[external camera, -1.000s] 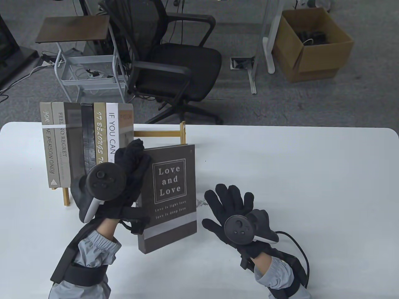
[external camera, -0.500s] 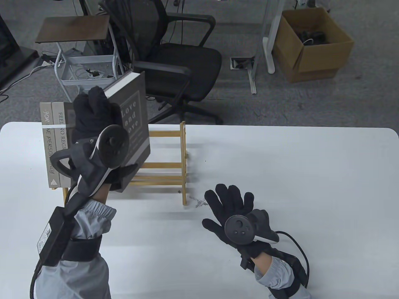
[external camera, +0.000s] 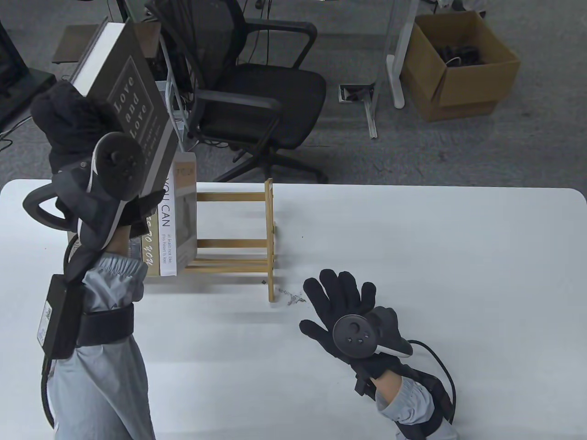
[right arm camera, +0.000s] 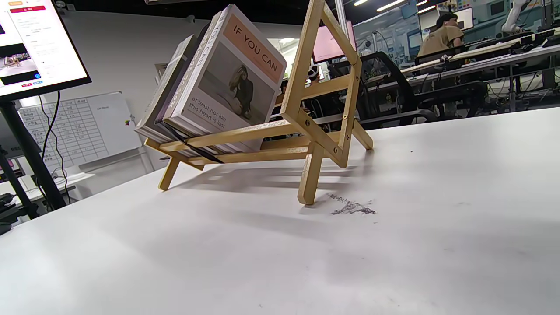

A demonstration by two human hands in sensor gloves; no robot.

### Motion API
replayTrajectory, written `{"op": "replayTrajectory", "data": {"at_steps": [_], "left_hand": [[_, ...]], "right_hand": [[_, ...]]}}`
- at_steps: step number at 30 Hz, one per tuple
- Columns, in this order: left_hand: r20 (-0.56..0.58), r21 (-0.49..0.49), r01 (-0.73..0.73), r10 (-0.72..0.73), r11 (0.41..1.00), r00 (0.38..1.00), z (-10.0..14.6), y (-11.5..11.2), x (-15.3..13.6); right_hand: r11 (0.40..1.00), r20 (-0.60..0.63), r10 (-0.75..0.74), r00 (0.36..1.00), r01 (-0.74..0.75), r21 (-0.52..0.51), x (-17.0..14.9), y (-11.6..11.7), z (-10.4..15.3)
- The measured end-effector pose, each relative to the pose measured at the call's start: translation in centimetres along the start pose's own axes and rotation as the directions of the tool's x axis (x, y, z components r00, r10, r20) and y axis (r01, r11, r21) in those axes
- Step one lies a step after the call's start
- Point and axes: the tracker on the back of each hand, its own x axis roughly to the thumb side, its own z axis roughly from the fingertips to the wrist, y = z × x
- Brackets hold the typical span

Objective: Push a thick book into a tightly packed book rack slot

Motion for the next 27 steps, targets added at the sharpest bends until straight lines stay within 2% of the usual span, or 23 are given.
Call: {"op": "replayTrajectory", "data": {"at_steps": [11, 19, 27], "left_hand": [[-0.059, 0.045, 0.104, -0.101, 0.994, 0.993, -1.7, -2.3, -2.7], [-0.076, 0.016, 0.119, -0.118, 0.993, 0.99, -1.8, -4.6, -3.8], [-0.08, 0.019, 0.106, -0.104, 0.994, 0.991, -1.7, -5.0, -4.4]], "right_hand": [[1.0, -0.009, 0.008, 1.0, -0.008, -0.001, -0.1, -0.1, 0.0], [1.0, -0.019, 0.014, 1.0, -0.014, 0.01, -0.1, 0.0, 0.0], [1.0, -0.021, 0.018, 1.0, -0.018, 0.017, -0.1, 0.0, -0.1]]}}
